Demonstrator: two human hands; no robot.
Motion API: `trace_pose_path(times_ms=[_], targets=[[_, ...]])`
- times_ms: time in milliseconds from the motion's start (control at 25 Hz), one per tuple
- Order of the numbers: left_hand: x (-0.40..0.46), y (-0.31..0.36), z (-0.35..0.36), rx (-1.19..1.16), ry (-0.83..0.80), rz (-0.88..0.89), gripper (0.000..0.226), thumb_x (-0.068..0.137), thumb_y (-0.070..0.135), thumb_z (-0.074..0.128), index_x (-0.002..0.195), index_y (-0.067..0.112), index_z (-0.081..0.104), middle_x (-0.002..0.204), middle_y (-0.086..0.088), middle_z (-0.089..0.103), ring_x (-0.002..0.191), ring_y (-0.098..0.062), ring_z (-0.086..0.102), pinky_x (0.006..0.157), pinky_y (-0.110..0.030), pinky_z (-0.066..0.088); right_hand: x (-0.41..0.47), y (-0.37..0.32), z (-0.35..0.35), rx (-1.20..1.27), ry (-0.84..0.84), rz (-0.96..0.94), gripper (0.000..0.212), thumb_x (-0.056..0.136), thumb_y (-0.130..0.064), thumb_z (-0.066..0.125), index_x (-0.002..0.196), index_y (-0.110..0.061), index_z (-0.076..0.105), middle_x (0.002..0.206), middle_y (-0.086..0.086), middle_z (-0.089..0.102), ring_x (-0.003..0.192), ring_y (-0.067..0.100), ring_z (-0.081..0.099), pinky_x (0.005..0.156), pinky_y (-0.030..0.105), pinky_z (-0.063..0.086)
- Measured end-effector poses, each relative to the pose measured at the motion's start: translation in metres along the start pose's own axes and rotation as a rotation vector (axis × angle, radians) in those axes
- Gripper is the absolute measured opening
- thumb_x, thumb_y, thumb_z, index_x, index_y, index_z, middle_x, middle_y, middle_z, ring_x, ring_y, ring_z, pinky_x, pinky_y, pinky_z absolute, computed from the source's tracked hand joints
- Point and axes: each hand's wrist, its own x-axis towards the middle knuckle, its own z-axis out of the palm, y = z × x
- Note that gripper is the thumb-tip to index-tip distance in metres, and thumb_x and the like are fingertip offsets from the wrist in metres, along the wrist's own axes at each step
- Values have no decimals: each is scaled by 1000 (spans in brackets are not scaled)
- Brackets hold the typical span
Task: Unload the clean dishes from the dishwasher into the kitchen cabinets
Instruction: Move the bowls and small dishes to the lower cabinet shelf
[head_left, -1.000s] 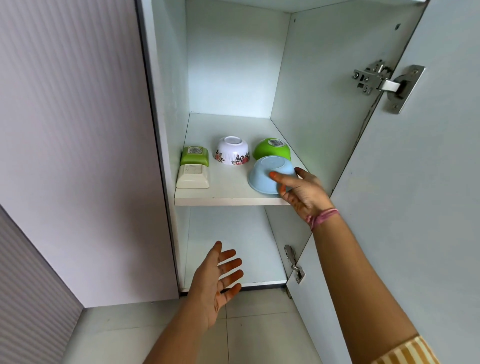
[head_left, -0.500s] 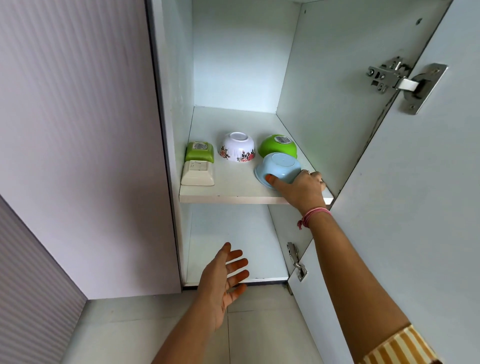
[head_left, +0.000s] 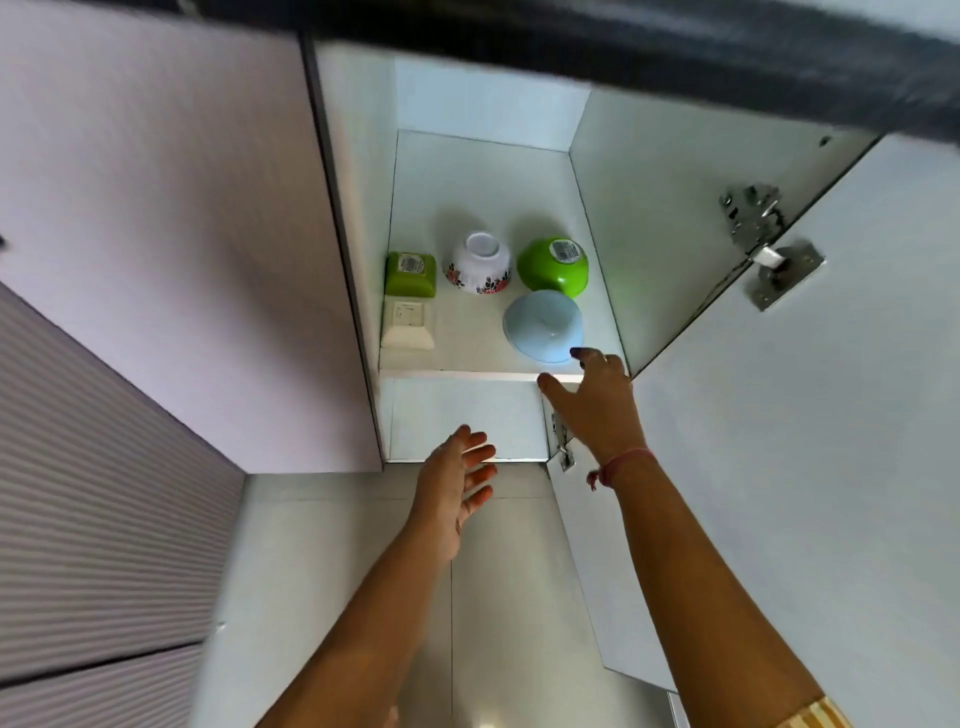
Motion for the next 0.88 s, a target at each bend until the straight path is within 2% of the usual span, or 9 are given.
trace_pose_path(times_ms=[80,280,400,480,600,720,880], targets=[[-47,16,6,46,-2,-25,32,98,39,45,108,16,65,111,-3,68,100,-20,63,82,-32,48,-35,-15,-31,-3,-33,-13,52,86,-32,65,131,-9,52,128,16,52,121,33,49,103,35,35],[-202,53,29,52,89,-37,25,99,35,47,99,18,65,105,-4,68,100,-22,63,90,-36,48,-135,-59,-144,-106,-80,-3,46,90,-36,60,130,-15,55,128,9,54,116,28,52,93,37,47],[-293,54,53,72,81,-28,28,99,36,46,105,17,65,106,-3,69,98,-20,64,82,-32,51,-196,-81,-228,-245,-46,-37,43,90,-37,56,129,-18,54,126,5,55,114,26,52,90,39,44],[-336,53,67,88,72,-29,30,99,36,46,111,15,64,106,-3,70,99,-20,65,82,-32,52,-228,-83,-272,-282,18,-55,49,88,-36,59,132,-16,50,126,5,53,114,26,51,89,41,44],[-370,43,84,100,35,-43,29,99,33,46,111,14,65,108,-5,70,98,-21,65,85,-34,51,-254,-61,-306,-355,119,-44,65,85,-38,62,140,-11,41,134,10,47,122,29,46,96,44,43],[-394,27,95,132,8,-63,24,97,29,49,106,14,67,109,-7,71,97,-22,66,84,-34,52,-261,-31,-330,-385,156,62,70,85,-38,61,143,-7,35,142,16,38,131,34,37,104,50,37],[-413,21,100,180,-5,-68,24,96,27,51,109,12,66,109,-7,70,95,-22,65,83,-33,51,-250,-3,-328,-414,-50,294,76,90,-41,54,149,-6,20,152,20,24,142,38,21,114,51,20]])
